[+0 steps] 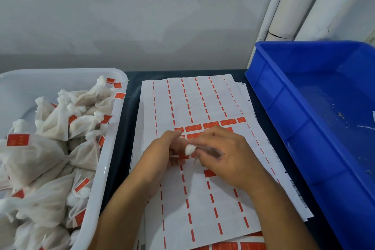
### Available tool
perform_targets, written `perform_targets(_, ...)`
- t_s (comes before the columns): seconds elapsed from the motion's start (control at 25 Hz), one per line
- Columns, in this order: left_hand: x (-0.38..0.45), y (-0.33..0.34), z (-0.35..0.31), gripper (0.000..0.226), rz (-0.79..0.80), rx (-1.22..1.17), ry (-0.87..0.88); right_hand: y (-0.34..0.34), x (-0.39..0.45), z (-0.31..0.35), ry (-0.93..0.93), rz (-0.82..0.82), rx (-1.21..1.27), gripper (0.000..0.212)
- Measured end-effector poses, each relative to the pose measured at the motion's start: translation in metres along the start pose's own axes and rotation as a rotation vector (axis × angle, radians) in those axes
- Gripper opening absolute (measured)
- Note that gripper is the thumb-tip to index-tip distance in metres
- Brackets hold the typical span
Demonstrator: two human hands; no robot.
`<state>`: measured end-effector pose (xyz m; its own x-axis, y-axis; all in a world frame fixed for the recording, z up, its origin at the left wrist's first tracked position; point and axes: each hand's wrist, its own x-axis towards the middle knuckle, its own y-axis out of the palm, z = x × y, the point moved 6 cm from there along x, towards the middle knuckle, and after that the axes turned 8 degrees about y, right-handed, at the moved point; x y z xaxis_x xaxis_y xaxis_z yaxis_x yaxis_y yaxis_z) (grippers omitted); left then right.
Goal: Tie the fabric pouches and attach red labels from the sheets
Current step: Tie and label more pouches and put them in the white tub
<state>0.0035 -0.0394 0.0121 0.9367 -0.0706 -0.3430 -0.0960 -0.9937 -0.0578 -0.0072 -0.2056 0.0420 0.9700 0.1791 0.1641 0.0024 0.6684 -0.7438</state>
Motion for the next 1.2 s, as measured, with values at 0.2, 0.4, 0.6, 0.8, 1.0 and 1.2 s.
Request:
perform_targets(0.2,-0.005,0.003,-0.006,0.034,0.178,0.061,0.125,-0.006,0.0,-0.001,0.017,-0.078,0.061,0.024)
perform_targets(0.4,-0.01,0.012,-0.023,0.021,0.253,0.167,0.343,-0.013,-0.001,0.004,0.029,-0.222,0.181,0.011)
perform_targets(0.6,-0.012,0.013,-0.031,0.02,0.17,0.06,0.467,-0.015,-0.002,0.01,0.063,-0.252,0.408,0.009)
perform_targets(0.8,-0.011,0.01,-0.03,0.021,0.131,-0.049,0.475,-0.011,-0.001,0.012,0.107,-0.191,0.589,0.011)
perform_targets(1.0,-0.013,0.014,-0.029,0.017,0.195,0.009,0.464,-0.005,0.001,0.004,0.24,-0.187,0.671,0.012)
perform_targets(1.2,-0.009,0.012,-0.023,0.024,0.113,0.019,0.376,0.003,0.001,-0.001,0.4,-0.061,0.76,0.016)
